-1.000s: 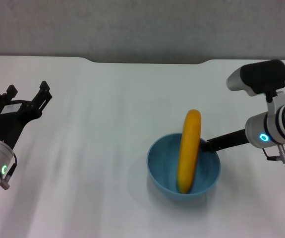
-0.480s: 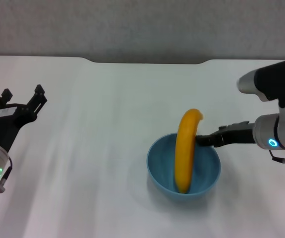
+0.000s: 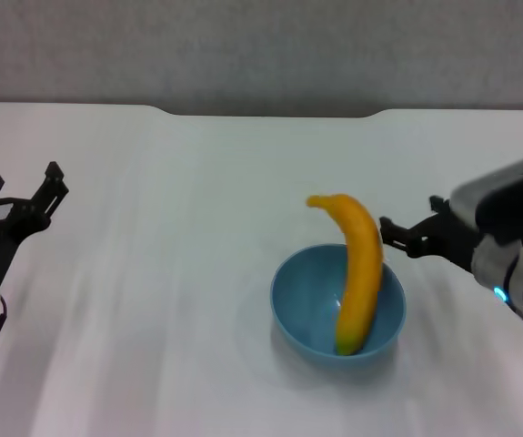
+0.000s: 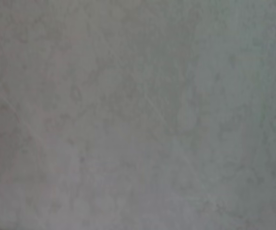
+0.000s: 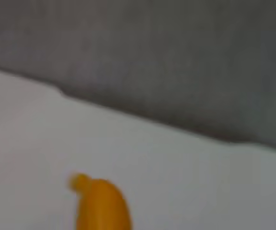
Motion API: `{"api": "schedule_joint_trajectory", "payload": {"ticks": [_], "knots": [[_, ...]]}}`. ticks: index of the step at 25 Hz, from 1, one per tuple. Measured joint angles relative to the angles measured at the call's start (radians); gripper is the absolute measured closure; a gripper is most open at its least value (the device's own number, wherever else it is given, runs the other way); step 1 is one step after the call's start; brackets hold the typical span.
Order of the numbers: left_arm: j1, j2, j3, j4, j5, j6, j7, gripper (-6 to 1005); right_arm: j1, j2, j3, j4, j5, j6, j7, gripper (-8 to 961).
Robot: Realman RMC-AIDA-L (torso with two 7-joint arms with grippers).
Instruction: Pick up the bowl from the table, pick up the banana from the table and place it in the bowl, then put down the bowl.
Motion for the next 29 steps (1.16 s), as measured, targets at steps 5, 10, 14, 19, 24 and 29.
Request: {"api": "schedule_joint_trajectory", "payload": {"ticks": [5,10,14,19,24,29], "knots": [[-0.006,-0.002,0.003,0.021,0.0,0.016,0.0,106,-0.018,0.004,-0.2,0.162,0.01,0.413,0.054,91],[-0.013,-0.002,0.009,0.041,0.0,0.021,-0.005,106,-0.02,0.004,-0.36,0.254,0.092,0.664,0.103,97],[-0.016,-0.004,0.011,0.054,0.006,0.028,-0.027,106,-0.025,0.004,-0.428,0.279,0.102,0.761,0.11,99],[-0.02,-0.004,0.012,0.072,0.008,0.028,-0.042,106,-0.03,0.004,-0.473,0.308,0.118,0.821,0.151,100],[-0.031,-0.004,0.012,0.1,0.009,0.028,-0.063,106,-0.032,0.004,-0.486,0.326,0.131,0.83,0.151,102],[-0.033,-0.004,0.012,0.12,0.01,0.025,-0.064,106,-0.036,0.006,-0.496,0.334,0.156,0.856,0.152,102]]}}
